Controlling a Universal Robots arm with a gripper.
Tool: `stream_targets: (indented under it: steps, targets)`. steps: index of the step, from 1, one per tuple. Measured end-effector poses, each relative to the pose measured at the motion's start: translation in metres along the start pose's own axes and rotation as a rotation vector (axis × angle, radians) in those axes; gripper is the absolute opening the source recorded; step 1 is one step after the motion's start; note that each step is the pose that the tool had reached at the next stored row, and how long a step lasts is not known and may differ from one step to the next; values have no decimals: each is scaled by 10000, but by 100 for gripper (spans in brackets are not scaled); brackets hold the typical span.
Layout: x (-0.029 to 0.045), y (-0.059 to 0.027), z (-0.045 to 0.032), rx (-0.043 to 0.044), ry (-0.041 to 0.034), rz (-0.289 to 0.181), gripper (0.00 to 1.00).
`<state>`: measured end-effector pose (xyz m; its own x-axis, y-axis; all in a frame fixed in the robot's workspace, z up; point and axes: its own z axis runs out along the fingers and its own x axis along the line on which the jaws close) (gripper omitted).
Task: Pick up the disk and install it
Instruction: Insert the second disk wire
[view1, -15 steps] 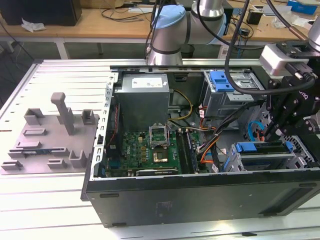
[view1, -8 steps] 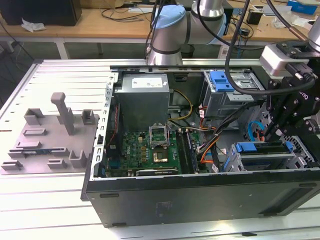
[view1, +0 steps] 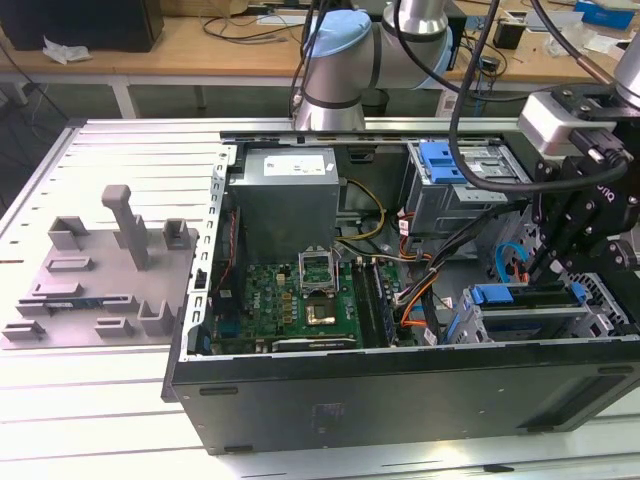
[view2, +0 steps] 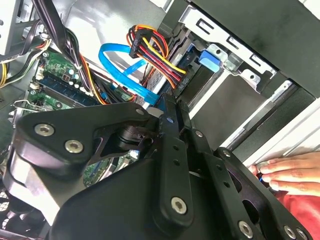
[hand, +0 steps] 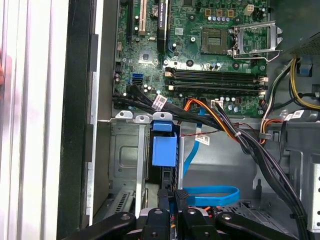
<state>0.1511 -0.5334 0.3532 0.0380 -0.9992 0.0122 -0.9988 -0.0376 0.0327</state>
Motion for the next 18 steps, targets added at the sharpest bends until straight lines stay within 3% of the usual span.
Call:
stream_targets:
  steps: [18]
  targets:
    - [-13, -7, 56, 0, -1, 0, 16]
